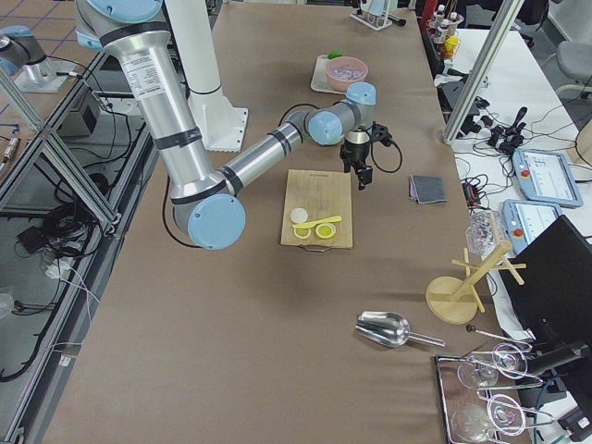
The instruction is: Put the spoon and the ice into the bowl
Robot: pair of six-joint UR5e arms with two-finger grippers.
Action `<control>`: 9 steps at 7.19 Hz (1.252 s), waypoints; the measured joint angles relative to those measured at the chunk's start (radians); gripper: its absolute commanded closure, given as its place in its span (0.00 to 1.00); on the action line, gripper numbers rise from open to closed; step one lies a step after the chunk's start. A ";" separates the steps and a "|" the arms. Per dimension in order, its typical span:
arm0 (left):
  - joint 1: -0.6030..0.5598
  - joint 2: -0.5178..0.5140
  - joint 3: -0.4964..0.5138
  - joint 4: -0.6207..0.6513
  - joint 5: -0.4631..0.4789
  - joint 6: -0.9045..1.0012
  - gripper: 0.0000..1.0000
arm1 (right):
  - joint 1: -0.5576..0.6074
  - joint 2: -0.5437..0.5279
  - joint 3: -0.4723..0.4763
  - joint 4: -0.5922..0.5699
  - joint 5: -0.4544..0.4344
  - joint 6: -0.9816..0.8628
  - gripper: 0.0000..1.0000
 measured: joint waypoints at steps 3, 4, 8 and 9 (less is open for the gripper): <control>-0.093 0.117 0.002 0.011 -0.114 0.084 0.01 | 0.165 -0.108 -0.005 0.015 0.006 -0.040 0.00; -0.114 0.136 0.002 0.016 -0.132 0.111 0.01 | 0.273 -0.161 -0.015 0.015 0.088 -0.119 0.00; -0.188 0.184 -0.001 0.113 -0.183 0.125 0.01 | 0.589 -0.308 -0.176 0.017 0.379 -0.317 0.00; -0.204 0.184 -0.002 0.149 -0.183 0.125 0.01 | 0.605 -0.333 -0.183 0.017 0.389 -0.322 0.00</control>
